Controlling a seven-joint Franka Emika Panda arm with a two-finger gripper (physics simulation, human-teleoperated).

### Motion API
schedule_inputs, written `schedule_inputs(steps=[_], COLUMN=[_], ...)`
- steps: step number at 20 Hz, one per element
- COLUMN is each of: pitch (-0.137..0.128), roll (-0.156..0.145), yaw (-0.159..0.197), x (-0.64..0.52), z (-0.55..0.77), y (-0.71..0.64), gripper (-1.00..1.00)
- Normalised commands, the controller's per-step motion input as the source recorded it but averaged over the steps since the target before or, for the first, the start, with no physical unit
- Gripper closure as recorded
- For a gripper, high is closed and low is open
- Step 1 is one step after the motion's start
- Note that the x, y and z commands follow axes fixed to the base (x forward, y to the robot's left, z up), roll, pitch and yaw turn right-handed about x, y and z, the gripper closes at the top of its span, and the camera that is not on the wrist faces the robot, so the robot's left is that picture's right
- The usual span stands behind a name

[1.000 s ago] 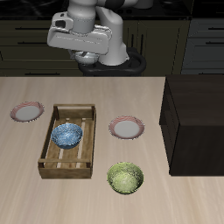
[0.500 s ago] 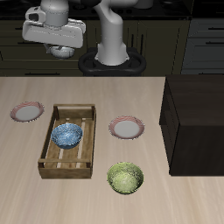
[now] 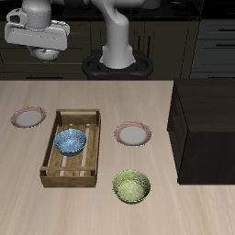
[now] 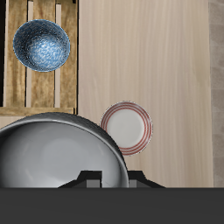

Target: Place the white bowl on the off-center plate

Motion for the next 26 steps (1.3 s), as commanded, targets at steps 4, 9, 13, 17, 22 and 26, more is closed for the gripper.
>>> schedule_inputs(steps=[4, 9, 13, 17, 22, 26], pitch=[0.013, -0.003, 0.002, 0.004, 0.033, 0.059], roll=[-0.014, -0.023, -0.028, -0.053, -0.034, -0.021], yaw=[-0.012, -0.002, 0.007, 0.005, 0.027, 0.019], x=[0.04, 0.01, 0.1, 0.16, 0.2, 0.18], z=[-0.07, 0.0, -0.04, -0.11, -0.34, -0.44], y=[-0.28, -0.33, -0.2, -0.21, -0.14, -0.05], gripper=[1.0, 1.0, 1.0, 1.0, 1.0, 1.0])
